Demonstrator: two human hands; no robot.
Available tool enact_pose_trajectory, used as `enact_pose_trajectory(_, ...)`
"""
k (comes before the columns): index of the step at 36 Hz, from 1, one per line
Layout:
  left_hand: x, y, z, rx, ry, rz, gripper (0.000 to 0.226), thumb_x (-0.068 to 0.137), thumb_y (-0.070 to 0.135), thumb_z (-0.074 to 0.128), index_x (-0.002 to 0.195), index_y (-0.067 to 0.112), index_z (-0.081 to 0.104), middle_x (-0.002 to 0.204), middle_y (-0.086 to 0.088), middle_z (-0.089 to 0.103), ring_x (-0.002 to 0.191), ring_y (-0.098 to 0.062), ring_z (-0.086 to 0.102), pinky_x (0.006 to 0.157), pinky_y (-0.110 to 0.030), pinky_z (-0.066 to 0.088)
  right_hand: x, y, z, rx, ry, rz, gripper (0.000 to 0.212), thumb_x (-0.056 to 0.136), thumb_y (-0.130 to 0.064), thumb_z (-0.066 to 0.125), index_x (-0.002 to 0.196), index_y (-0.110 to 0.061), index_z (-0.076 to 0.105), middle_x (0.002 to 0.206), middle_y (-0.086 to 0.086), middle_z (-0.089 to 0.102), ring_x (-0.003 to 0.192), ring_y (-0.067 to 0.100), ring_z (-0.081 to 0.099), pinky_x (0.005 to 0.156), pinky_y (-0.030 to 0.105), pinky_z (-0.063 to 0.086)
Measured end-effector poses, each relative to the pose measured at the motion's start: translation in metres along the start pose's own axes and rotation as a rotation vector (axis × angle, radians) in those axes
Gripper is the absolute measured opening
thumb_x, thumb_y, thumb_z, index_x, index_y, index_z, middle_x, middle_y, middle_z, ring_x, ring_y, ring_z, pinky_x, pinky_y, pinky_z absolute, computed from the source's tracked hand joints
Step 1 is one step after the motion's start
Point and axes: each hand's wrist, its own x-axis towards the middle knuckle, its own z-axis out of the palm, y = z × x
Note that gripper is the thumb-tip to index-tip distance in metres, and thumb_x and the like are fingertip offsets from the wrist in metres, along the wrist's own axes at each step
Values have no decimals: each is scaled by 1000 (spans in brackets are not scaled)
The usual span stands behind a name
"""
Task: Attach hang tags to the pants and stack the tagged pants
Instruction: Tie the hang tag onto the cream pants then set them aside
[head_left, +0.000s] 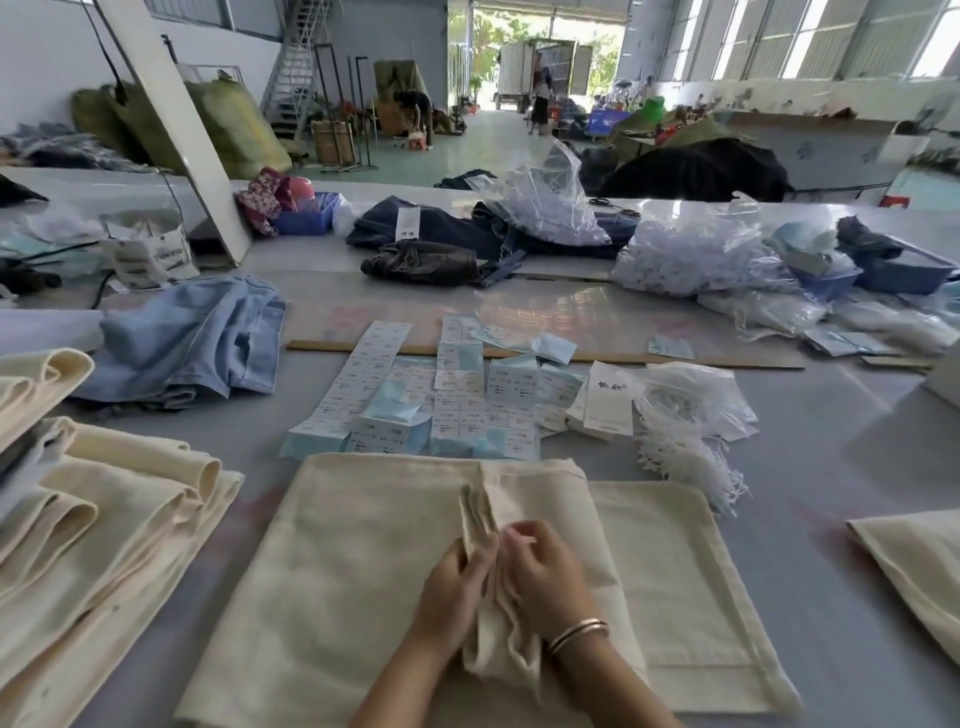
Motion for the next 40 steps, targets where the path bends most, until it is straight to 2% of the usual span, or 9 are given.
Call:
enact_pose_trajectory(3, 2, -6, -7, -48, -45, -15, 29, 91, 34, 58, 97, 8, 69, 94, -9, 75, 95, -25, 69, 91, -41, 50, 6, 12, -6, 375, 120, 125, 20, 98, -15, 47, 87, -9, 63, 44, 1, 46, 38, 11, 41, 39, 20, 34)
enact_pose_trajectory(7, 3, -10, -7, -140, -16, -51, 24, 98, 14, 49, 95, 4, 71, 96, -16, 73, 97, -33, 68, 93, -46, 49, 7, 11, -8, 449, 105, 157, 20, 98, -20, 47, 87, -9, 60, 47, 2, 47, 34, 9, 38, 33, 18, 29)
enact_pose_trajectory(12, 0, -7, -8, -203, -24, -75, 36, 96, 5, 40, 86, 1, 74, 95, -26, 71, 91, -36, 67, 88, -45, 48, 7, 12, -5, 69, 76, 71, 27, 80, -43, 71, 90, -22, 58, 70, -3, 59, 62, 7, 55, 59, 20, 42)
enact_pose_trajectory(17, -2, -3, -9, -231, -8, -62, 41, 96, 0, 38, 75, 1, 73, 82, -23, 70, 77, -29, 66, 68, -31, 51, 8, 13, 0, -177, 11, -42, 26, 75, -32, 73, 87, -30, 51, 64, -7, 55, 60, 0, 52, 54, 13, 39)
enact_pose_trajectory(23, 1, -1, -8, -258, -22, -86, 23, 92, -5, 45, 91, -1, 68, 89, -22, 72, 80, -29, 67, 70, -32, 53, 11, 16, -11, -93, 42, -43, 26, 86, -7, 57, 67, -23, 49, 62, -8, 53, 62, 10, 47, 53, 12, 36)
enact_pose_trajectory(29, 1, -5, -9, -256, -30, -97, 21, 93, -2, 48, 90, 0, 69, 89, -23, 70, 81, -31, 65, 75, -37, 50, 9, 13, -9, -102, -13, -47, 17, 81, -30, 72, 78, -25, 56, 67, -10, 62, 67, 1, 56, 56, 10, 39)
enact_pose_trajectory(32, 1, -4, -9, -192, -6, -85, 22, 94, 3, 51, 83, 4, 69, 82, -18, 71, 77, -26, 65, 73, -36, 50, 10, 15, -7, -154, -5, -90, 19, 81, -24, 71, 75, -28, 53, 65, -11, 59, 63, -1, 52, 54, 8, 37)
enact_pose_trajectory(37, -1, -4, -8, -174, 0, -84, 18, 94, 3, 51, 92, -7, 66, 95, -29, 69, 83, -32, 63, 78, -41, 48, 9, 21, -15, 102, -8, 10, 12, 87, -11, 64, 76, -7, 64, 65, -2, 57, 65, 13, 51, 61, 27, 41)
enact_pose_trajectory(40, -5, -4, -7, -332, -31, -108, 19, 92, 2, 50, 100, -8, 64, 102, -33, 66, 89, -36, 63, 84, -45, 49, 11, 23, -20, 371, -30, 94, 22, 89, 1, 57, 69, -5, 61, 58, 1, 53, 56, 12, 49, 53, 24, 40)
